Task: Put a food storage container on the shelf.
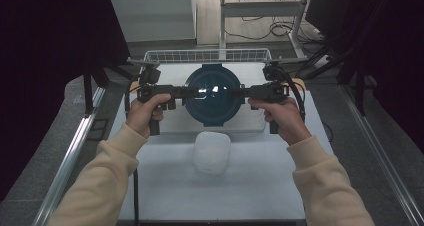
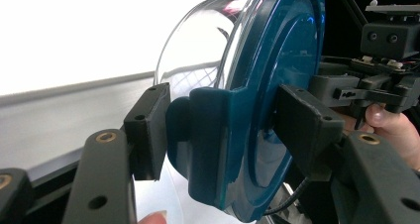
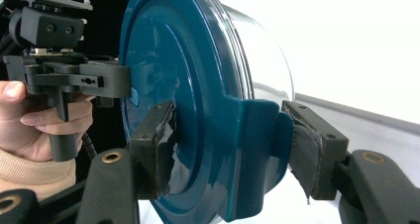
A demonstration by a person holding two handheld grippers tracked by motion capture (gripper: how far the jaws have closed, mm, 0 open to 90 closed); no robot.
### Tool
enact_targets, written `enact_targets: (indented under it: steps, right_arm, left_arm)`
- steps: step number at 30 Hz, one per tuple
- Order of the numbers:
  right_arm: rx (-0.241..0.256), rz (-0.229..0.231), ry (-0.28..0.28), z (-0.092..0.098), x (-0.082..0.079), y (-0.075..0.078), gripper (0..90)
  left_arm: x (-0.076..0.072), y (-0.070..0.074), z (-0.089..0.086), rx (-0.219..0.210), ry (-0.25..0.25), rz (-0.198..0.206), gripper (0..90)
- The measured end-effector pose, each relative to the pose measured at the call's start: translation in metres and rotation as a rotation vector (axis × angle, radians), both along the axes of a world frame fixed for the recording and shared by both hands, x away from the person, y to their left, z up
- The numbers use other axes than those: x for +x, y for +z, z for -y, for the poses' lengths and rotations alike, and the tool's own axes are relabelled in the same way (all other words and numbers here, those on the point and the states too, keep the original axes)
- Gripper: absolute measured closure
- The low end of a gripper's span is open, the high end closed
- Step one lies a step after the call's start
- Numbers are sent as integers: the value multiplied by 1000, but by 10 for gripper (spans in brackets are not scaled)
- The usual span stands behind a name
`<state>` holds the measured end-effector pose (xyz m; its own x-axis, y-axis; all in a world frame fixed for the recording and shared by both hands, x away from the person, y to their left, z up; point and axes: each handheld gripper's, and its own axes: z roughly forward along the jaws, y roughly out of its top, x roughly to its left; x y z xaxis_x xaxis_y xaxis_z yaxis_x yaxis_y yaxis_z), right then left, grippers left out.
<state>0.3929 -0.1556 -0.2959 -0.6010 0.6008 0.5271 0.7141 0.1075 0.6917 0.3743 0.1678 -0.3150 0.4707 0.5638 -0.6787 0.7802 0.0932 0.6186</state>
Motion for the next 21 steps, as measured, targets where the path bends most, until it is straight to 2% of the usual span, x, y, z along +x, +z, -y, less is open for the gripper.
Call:
enact_targets:
  steps: [8, 17, 21]
  right_arm:
    - [18, -10, 5, -3, 16, 7, 403]
    - [17, -12, 7, -6, 31, 15, 404]
    - [19, -11, 19, -8, 41, 19, 410]
  left_arm:
    - [17, 13, -4, 11, 5, 0, 404]
    - [32, 20, -8, 12, 5, 10, 404]
    - [40, 24, -10, 7, 8, 1, 404]
